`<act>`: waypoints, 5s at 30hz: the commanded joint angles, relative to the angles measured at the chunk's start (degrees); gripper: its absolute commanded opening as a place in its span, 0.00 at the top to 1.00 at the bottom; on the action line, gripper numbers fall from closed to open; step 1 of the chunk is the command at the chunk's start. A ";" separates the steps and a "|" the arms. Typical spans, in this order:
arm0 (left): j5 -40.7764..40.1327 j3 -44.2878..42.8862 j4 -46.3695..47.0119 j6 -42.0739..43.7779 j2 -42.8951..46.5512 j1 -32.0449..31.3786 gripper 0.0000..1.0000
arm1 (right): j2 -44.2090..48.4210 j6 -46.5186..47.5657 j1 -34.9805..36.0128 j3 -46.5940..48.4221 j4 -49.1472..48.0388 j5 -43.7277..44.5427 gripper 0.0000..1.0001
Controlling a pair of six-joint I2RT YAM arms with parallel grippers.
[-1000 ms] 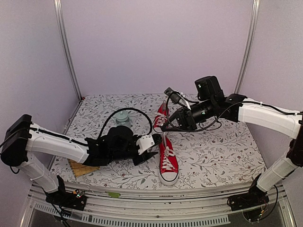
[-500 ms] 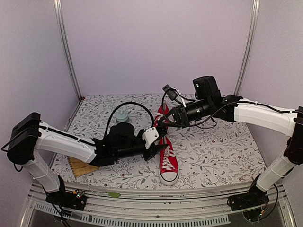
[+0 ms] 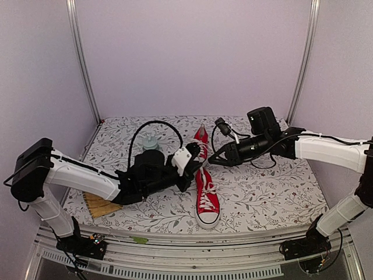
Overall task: Tie the shoes
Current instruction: Adjust the half-tied shoelace on the shoe, then pass from the left arm to the right
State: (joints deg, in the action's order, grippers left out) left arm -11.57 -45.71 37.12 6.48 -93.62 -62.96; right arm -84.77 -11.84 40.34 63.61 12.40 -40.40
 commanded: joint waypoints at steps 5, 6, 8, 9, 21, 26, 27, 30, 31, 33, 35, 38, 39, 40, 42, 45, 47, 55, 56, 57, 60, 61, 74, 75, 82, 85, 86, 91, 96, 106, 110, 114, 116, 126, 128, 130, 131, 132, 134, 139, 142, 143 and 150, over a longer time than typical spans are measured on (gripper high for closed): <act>-4.91 -0.51 2.15 -10.44 -2.59 1.42 1.00 | 1.93 -2.04 2.65 -13.83 -5.94 10.90 0.66; -5.78 0.00 2.02 -11.91 -2.27 1.93 1.00 | 1.09 -2.42 2.69 -13.90 -6.37 11.14 0.66; -7.42 1.25 1.72 -14.77 -1.46 3.42 1.00 | -1.68 -2.73 2.64 -13.10 -5.08 12.29 0.66; -8.13 1.63 1.34 -15.58 -1.13 3.80 1.00 | -2.71 -2.74 2.59 -12.78 -4.82 12.04 0.65; -11.34 6.11 -3.89 -19.12 2.71 4.14 1.00 | -9.77 2.12 2.58 -9.47 0.15 11.49 0.65; -11.42 6.57 -5.93 -19.30 3.10 3.95 1.00 | -9.02 3.13 2.60 -10.48 6.79 10.87 0.75; -11.57 6.74 -6.00 -19.31 3.10 3.91 1.00 | -8.74 3.13 2.61 -10.60 8.97 11.00 0.76; -11.39 7.08 -5.84 -19.20 3.14 3.93 1.00 | -7.74 3.28 2.51 -10.20 15.57 10.99 0.77; -11.18 7.12 -5.84 -18.94 3.06 3.93 1.00 | -7.43 3.43 2.41 -9.85 17.53 10.86 0.78; -10.85 7.20 -6.00 -18.62 3.01 3.82 1.00 | -7.36 3.70 1.43 -8.48 21.88 10.73 0.77; -10.40 7.55 -5.85 -18.52 3.13 3.80 1.00 | -7.60 4.93 -0.26 -6.06 25.67 10.12 0.75; -9.67 8.53 -4.67 -18.22 3.30 3.63 1.00 | -7.01 6.84 -2.48 -1.93 25.06 9.42 0.71; -9.54 8.72 -4.44 -18.18 3.28 3.67 1.00 | -7.29 7.05 -3.19 -0.66 23.74 8.95 0.68; -9.52 8.86 -4.23 -18.17 3.21 3.71 1.00 | -8.50 7.08 -3.52 0.60 22.23 8.79 0.64; -9.24 8.90 -3.88 -18.00 2.95 3.64 1.00 | -12.13 7.71 -3.76 3.22 19.28 9.51 0.61; -8.99 8.86 -3.75 -17.81 2.62 3.55 1.00 | -19.72 8.76 -4.05 8.78 20.32 8.72 0.59; -9.28 9.16 -3.56 -17.74 2.70 3.43 1.00 | -22.64 9.66 -4.10 10.12 20.84 8.69 0.59; -8.91 10.38 -2.07 -17.47 3.21 3.27 1.00 | -26.72 13.24 -4.13 9.76 20.91 1.37 0.57; -8.91 10.34 -2.09 -17.42 3.08 3.20 1.00 | -27.02 13.15 -4.13 9.31 19.85 0.60 0.58; -8.91 10.15 -2.10 -17.46 2.97 3.21 1.00 | -27.41 12.88 -4.13 9.04 19.16 0.48 0.62; -8.99 9.78 -2.52 -17.32 2.71 3.12 1.00 | -27.71 12.22 -4.10 8.99 18.87 2.01 0.82; -8.99 9.77 -2.56 -17.28 2.66 3.06 1.00 | -27.19 12.19 -4.12 8.85 18.95 2.72 0.87; -8.84 9.73 -2.59 -17.07 2.58 3.02 1.00 | -12.66 8.26 -4.92 6.97 19.06 11.70 0.99; -8.70 9.51 -2.66 -16.99 2.57 3.06 1.00 | -11.27 7.67 -4.92 6.58 19.06 12.32 0.99; -8.42 9.01 -3.07 -16.77 2.08 3.00 1.00 | -3.13 3.10 -5.00 3.46 18.83 21.04 0.99; -8.38 8.54 -3.50 -16.39 1.87 2.74 1.00 | 0.07 0.92 -5.03 1.10 16.85 25.10 0.99; -8.63 8.54 -3.51 -16.22 1.91 2.63 1.00 | 0.32 -0.22 -4.97 0.54 16.71 26.86 0.99; -11.14 8.12 -3.87 -13.44 3.11 0.07 1.00 | -1.55 -2.18 -4.99 0.29 19.96 36.71 0.99; -14.47 9.73 -7.42 -16.04 9.10 -1.57 1.00 | -2.41 -2.45 -5.27 1.94 22.47 41.54 0.99; -16.52 12.22 -8.71 -15.21 13.25 -1.60 1.00 | -4.33 -3.81 -9.84 -2.84 21.63 35.81 0.99; -13.93 10.70 -9.12 -14.37 12.07 -2.04 1.00 | -6.98 -3.43 -9.86 -3.27 23.35 30.28 0.99; -12.20 8.85 -7.87 -11.86 11.12 -3.03 1.00 | -8.75 -1.53 -9.84 -1.87 26.21 26.72 0.63; -10.73 8.11 -6.28 -10.70 10.91 -3.50 1.00 | -7.96 0.48 -9.24 -0.72 25.71 25.77 0.52; -7.35 4.79 -0.33 -7.55 9.32 -4.23 1.00 | -2.29 11.20 2.89 -6.89 -5.43 1.09 0.36; -6.82 4.38 0.53 -7.51 8.94 -4.36 1.00 | -3.70 11.22 3.32 -8.00 -10.07 -0.99 0.38; -6.62 3.96 1.03 -7.55 8.60 -4.38 1.00 | -5.11 12.18 3.40 -9.05 -12.68 -1.69 0.40; -6.58 3.82 1.15 -7.61 8.46 -4.44 1.00 | -5.66 12.89 3.35 -9.49 -13.64 -1.29 0.42; -6.39 3.73 1.19 -7.64 8.29 -4.45 1.00 | -6.34 13.32 3.38 -9.70 -13.96 -1.11 0.44; -6.19 3.51 1.25 -7.87 8.12 -4.45 1.00 | -7.34 13.82 3.34 -10.23 -15.72 -1.08 0.47; -5.99 3.55 2.05 -8.17 7.67 -4.38 1.00 | -10.31 13.48 3.72 -10.42 -19.35 -0.76 0.49; -6.09 3.51 2.40 -8.24 7.47 -4.45 1.00 | -12.35 13.42 3.70 -9.64 -20.40 0.25 0.55; -6.09 3.50 2.56 -8.24 7.42 -4.45 1.00 | -13.04 13.42 3.70 -9.22 -20.50 0.43 0.58; -6.20 4.84 3.41 -10.61 8.49 -4.44 1.00 | -12.38 13.41 3.72 -9.28 -19.10 3.08 0.97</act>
State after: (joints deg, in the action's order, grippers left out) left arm -18.20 -40.40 37.12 -2.07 -85.65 -66.61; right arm -98.59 1.26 43.88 53.71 -5.87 -38.94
